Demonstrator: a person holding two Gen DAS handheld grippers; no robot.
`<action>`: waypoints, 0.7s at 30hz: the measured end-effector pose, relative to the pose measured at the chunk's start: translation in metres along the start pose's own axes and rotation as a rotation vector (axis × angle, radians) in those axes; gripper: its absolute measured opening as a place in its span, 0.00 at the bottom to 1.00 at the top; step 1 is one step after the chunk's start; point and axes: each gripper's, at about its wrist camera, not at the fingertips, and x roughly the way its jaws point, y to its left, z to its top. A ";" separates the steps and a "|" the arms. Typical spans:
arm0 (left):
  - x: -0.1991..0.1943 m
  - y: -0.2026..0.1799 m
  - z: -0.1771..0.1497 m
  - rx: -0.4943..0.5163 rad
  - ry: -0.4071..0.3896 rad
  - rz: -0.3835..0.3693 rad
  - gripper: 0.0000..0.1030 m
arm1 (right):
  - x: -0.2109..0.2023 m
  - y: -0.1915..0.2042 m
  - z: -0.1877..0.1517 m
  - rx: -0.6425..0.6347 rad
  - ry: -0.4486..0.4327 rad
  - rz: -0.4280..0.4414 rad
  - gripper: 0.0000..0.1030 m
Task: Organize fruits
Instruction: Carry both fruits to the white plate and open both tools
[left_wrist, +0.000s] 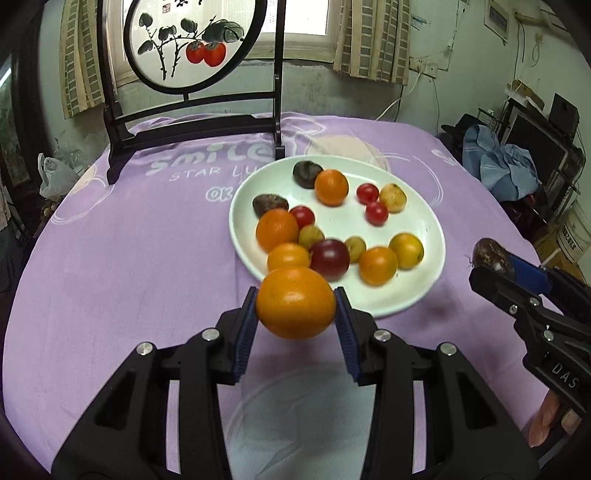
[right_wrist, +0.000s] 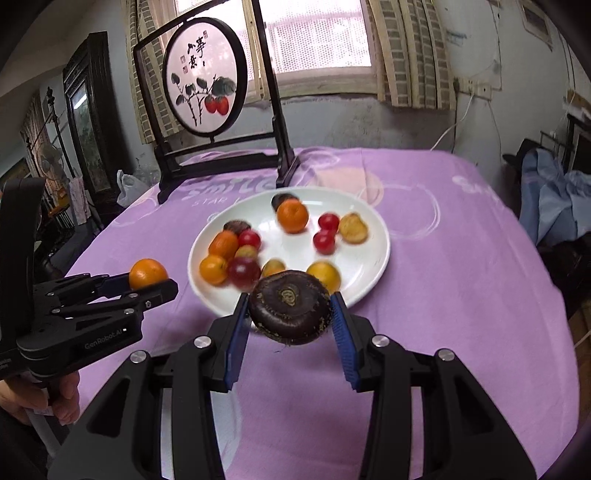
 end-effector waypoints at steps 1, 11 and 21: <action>0.003 -0.002 0.004 -0.001 -0.001 0.004 0.40 | 0.005 -0.002 0.005 -0.002 0.001 -0.003 0.42; 0.058 -0.017 0.039 -0.026 0.028 0.035 0.40 | 0.066 -0.022 0.028 0.023 0.053 -0.029 0.42; 0.083 -0.020 0.044 -0.024 0.033 0.049 0.40 | 0.098 -0.029 0.028 0.039 0.090 -0.017 0.42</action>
